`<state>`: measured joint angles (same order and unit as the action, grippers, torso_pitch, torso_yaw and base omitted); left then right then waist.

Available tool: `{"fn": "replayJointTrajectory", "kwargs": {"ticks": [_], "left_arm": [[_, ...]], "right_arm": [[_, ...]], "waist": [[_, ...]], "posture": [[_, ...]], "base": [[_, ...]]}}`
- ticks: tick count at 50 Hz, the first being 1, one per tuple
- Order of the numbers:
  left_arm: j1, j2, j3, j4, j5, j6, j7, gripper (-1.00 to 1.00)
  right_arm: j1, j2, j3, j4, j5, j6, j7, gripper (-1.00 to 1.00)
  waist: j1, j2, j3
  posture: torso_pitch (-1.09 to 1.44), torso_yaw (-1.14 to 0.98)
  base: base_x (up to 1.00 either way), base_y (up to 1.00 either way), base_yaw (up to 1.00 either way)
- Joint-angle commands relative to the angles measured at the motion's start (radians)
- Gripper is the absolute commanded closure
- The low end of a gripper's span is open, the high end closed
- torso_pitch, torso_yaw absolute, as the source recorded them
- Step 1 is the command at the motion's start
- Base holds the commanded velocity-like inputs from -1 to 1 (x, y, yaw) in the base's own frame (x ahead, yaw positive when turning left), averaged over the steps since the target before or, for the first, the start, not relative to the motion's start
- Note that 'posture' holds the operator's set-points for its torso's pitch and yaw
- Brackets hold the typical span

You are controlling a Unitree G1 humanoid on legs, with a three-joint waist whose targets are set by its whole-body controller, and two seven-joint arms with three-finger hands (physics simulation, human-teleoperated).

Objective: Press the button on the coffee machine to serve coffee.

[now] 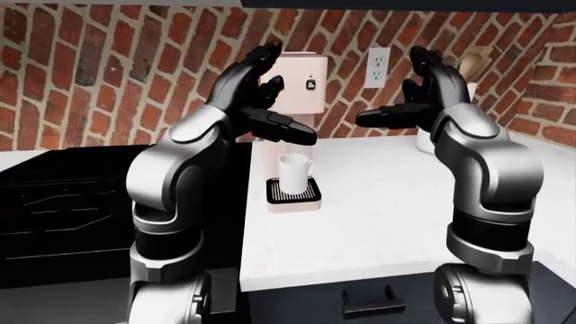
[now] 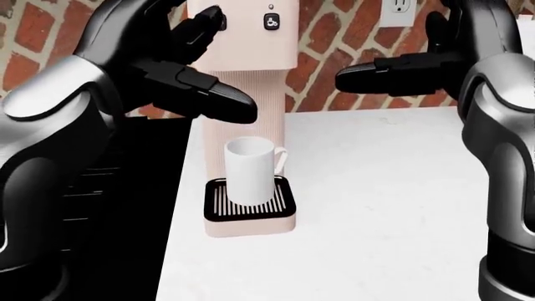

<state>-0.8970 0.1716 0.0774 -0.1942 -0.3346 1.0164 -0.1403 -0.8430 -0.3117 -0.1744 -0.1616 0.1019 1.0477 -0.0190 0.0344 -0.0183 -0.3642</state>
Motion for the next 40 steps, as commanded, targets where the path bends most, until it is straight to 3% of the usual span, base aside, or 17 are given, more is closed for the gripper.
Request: {"fn": "replayJointTrajectory", "kwargs": {"ticks": [1,29,40], "left_arm": [[-0.031,0.004,0.007,-0.014,0.005,-0.036,0.002,-1.00],[-0.042,-0.012,0.000,0.151,0.053,-0.159,-0.033,-1.00],[-0.052,-0.015,0.001,0.149,0.046,-0.151,-0.028,-1.00]], "right_arm": [[-0.032,-0.010,-0.006,-0.018,-0.001,-0.034,-0.002,-1.00],[-0.043,-0.003,0.002,0.006,0.004,-0.049,-0.013,-1.00],[-0.046,-0.003,0.001,0.005,0.004,-0.046,-0.014,-1.00]], "waist": [[0.000,-0.002,-0.005],[-0.001,-0.004,-0.005],[-0.002,-0.002,-0.002]], "posture": [[-0.58,0.00],[-0.58,0.00],[-0.58,0.00]], "base": [[0.00,0.00,0.00],[0.00,0.00,0.00],[0.00,0.00,0.00]]}}
